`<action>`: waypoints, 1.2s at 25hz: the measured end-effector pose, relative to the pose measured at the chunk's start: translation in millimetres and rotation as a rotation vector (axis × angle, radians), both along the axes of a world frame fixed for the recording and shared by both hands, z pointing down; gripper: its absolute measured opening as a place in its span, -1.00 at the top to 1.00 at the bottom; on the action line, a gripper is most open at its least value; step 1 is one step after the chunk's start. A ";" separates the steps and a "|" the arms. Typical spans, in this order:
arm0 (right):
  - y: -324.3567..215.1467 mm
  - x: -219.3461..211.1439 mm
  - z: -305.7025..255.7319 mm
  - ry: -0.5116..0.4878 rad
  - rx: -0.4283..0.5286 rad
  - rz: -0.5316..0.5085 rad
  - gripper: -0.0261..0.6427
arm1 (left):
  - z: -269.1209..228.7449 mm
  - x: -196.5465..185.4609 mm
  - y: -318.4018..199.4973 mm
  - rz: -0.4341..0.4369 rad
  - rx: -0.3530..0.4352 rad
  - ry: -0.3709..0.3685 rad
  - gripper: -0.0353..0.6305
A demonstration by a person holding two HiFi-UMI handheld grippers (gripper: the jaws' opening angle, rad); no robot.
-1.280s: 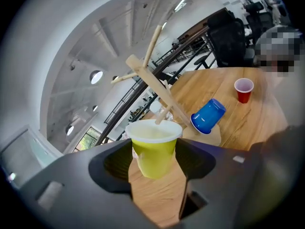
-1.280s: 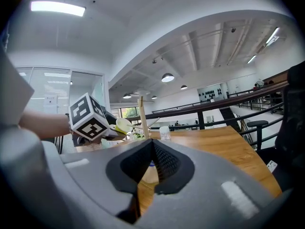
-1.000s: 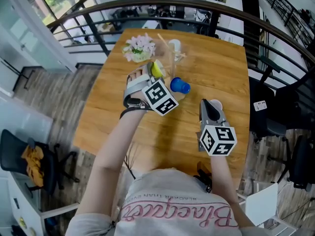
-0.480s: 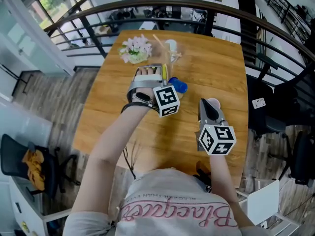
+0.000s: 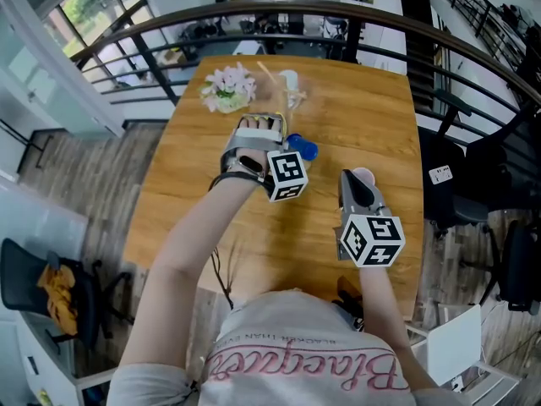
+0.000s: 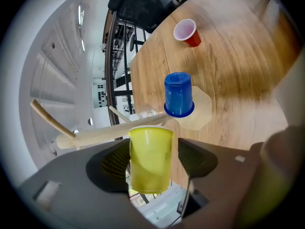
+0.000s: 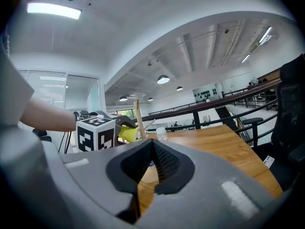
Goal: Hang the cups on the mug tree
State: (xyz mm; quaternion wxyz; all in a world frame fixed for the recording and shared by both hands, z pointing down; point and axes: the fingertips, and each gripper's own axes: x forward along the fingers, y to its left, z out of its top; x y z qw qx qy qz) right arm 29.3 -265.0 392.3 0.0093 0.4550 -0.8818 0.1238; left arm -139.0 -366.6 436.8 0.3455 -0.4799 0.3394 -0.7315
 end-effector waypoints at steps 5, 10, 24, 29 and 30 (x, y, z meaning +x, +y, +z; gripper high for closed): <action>4.9 -1.8 -4.8 0.014 0.016 -0.006 0.92 | 1.8 7.0 3.5 0.003 -0.001 0.093 -0.31; 9.5 -3.3 -10.7 0.026 0.031 -0.002 0.92 | -14.0 16.2 10.4 0.031 0.052 0.163 -0.48; 29.8 -11.1 -40.5 0.047 0.102 0.010 0.92 | -71.7 31.4 53.3 0.057 0.217 0.606 -0.55; 33.7 -13.7 -52.1 0.038 0.124 0.014 0.92 | -94.7 28.4 70.2 0.054 0.299 0.796 -0.55; 34.8 -14.5 -53.5 0.038 0.128 0.015 0.92 | -98.7 25.8 73.6 0.044 0.315 0.848 -0.55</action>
